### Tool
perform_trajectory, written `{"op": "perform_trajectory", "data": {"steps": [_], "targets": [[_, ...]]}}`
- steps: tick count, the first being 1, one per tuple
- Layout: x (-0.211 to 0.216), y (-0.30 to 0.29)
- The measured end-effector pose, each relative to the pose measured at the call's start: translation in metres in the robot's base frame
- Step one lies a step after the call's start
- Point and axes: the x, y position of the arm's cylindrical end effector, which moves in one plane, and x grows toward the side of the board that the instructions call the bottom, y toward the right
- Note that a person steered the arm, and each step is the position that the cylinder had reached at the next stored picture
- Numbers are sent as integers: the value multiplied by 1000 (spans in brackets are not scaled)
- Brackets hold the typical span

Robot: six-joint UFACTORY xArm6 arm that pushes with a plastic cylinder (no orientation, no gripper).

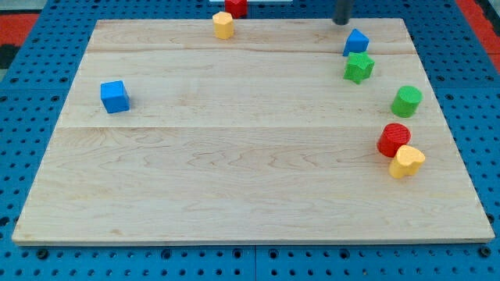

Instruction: Move the green star closer to the green circle

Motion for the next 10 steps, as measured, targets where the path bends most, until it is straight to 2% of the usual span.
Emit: {"op": "perform_trajectory", "data": {"steps": [2, 4, 5, 6, 7, 8, 10], "targets": [[14, 45], [77, 36], [88, -11], [111, -20], [114, -7], [97, -2], [133, -12]]}}
